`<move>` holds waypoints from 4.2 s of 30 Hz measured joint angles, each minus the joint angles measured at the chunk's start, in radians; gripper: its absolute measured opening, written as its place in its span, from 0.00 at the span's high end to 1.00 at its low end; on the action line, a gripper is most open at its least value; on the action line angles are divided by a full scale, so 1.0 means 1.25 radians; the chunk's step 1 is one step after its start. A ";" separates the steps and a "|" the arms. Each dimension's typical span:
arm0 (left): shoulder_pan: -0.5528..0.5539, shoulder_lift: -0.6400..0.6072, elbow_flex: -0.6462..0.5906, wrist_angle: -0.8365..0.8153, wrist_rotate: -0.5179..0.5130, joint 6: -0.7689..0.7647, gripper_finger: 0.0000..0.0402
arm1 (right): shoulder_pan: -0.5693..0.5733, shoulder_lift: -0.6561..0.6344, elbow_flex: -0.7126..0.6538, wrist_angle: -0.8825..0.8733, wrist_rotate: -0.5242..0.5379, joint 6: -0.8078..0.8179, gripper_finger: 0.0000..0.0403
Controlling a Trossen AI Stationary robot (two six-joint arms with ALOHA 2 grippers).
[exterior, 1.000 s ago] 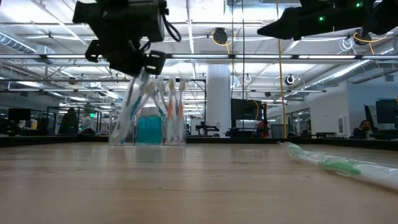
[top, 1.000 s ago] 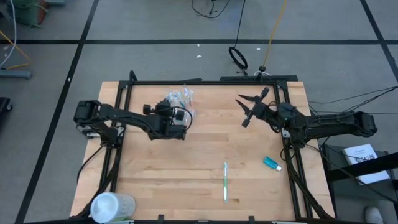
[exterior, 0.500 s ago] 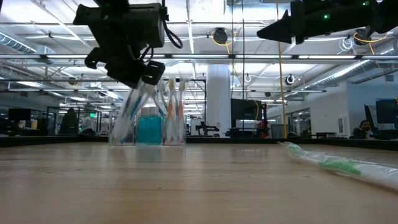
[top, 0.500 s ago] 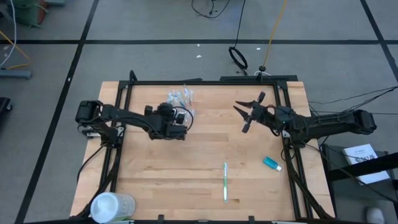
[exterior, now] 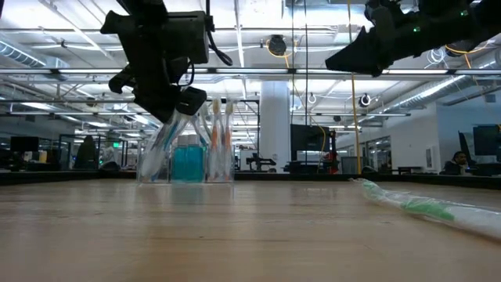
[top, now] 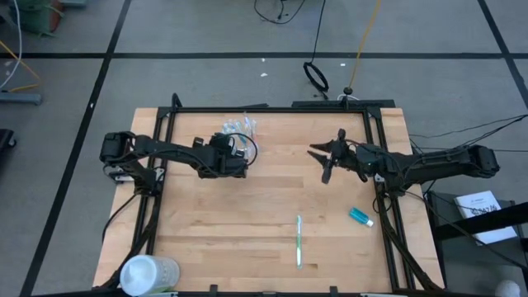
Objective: Pick & Place toothbrushing station
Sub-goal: Put the violet toothbrush into the transparent organizer, then put the blue toothbrush into the transparent organizer
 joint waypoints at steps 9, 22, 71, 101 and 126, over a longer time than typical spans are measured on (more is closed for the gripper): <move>0.001 0.000 0.037 -0.015 0.042 0.096 0.88 | -0.001 0.088 0.000 0.032 -0.059 0.032 0.61; 0.030 0.001 0.091 -0.147 0.113 0.180 0.64 | 0.000 0.128 0.000 0.084 -0.066 0.043 0.56; 0.064 -0.252 0.091 -0.055 0.262 0.270 0.66 | 0.341 0.086 0.182 -1.204 -0.247 0.799 0.57; -0.135 0.114 0.091 0.065 0.562 -0.378 0.66 | 0.341 0.086 0.089 -0.846 -0.171 0.632 0.57; -0.032 0.234 0.094 0.115 0.600 -0.311 0.73 | 0.341 0.086 0.016 -0.834 -0.168 0.525 0.57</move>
